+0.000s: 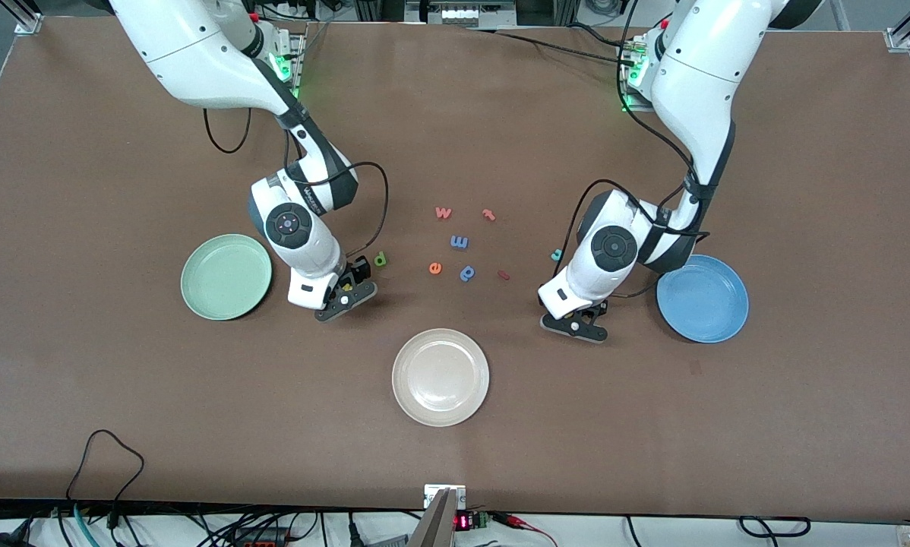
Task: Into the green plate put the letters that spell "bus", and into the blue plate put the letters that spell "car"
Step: 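Grasp yellow 2 with the right gripper while the left gripper grasps yellow a, then drop yellow a into the blue plate while the right gripper carries yellow 2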
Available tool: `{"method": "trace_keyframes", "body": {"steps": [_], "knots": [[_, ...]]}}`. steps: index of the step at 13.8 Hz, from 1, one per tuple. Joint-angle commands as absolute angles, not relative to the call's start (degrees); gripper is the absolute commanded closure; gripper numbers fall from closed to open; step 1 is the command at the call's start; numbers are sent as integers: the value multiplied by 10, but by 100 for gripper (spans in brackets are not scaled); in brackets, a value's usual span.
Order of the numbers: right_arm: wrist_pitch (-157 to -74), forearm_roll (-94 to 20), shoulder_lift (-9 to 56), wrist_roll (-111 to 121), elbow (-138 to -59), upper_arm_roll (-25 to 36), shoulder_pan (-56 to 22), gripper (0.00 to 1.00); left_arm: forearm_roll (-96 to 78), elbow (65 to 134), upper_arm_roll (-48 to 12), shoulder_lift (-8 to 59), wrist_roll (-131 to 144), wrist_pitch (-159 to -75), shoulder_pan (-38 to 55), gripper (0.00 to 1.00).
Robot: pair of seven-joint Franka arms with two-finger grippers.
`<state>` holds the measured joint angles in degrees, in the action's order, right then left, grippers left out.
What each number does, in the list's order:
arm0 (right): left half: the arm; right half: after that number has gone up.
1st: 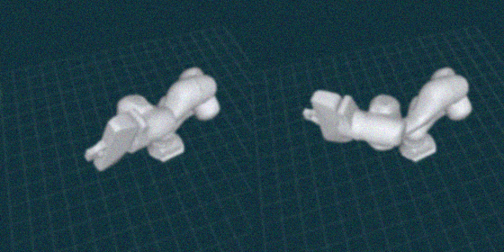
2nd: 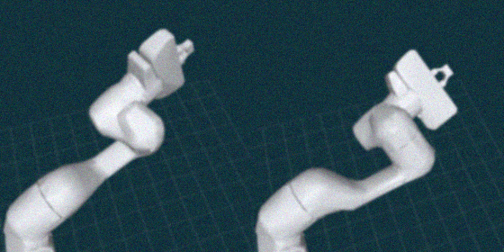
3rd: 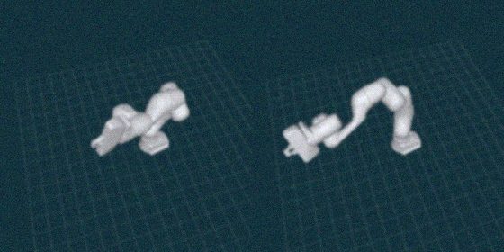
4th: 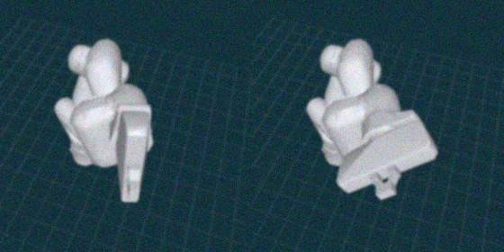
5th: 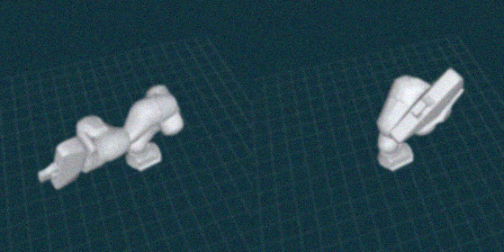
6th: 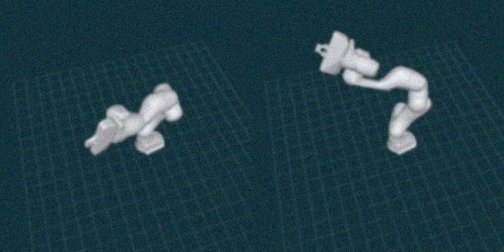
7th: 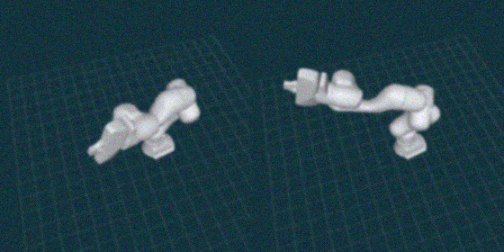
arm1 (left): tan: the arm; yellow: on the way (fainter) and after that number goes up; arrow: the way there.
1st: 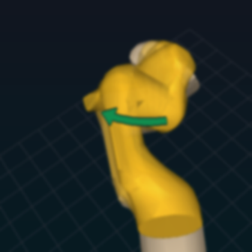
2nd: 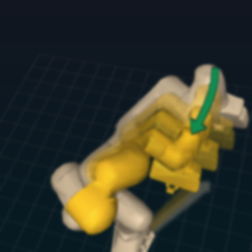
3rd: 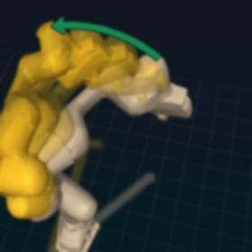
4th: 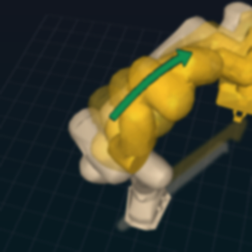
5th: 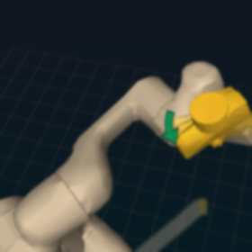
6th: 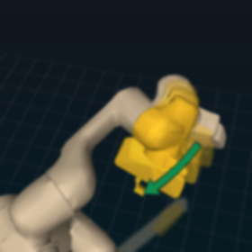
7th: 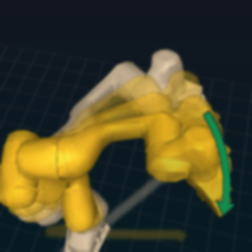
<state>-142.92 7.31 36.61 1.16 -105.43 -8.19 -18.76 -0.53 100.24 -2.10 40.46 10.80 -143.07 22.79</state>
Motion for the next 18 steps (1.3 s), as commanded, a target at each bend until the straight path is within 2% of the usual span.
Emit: {"method": "trace_keyframes", "body": {"steps": [1, 4, 7, 12, 13, 15, 18], "knots": [[-1434, 81, 381, 18, -1042, -81, -192, 40, 8, 1004, -16, 404, 112, -1424, 232, 67], [-1434, 82, 381, 17, -1043, -81, -192, 40, 8, 1005, -13, 401, 111, -1400, 230, 86], [-1431, 83, 379, 17, -1049, -80, -191, 40, 18, 984, 7, 373, 111, -1327, 228, 86], [-1430, 83, 376, 18, -1056, -76, -190, 40, 61, 914, 61, 343, 98, -1125, 216, 85], [-1430, 83, 375, 18, -1058, -76, -189, 43, 74, 909, 71, 340, 77, -1085, 208, 85], [-1428, 83, 375, 17, -1059, -76, -189, 52, 87, 918, 78, 340, 50, -1062, 177, 83], [-1422, 83, 375, 15, -1059, -76, -190, 76, 87, 947, 74, 352, 10, -1086, 125, 82]]}}
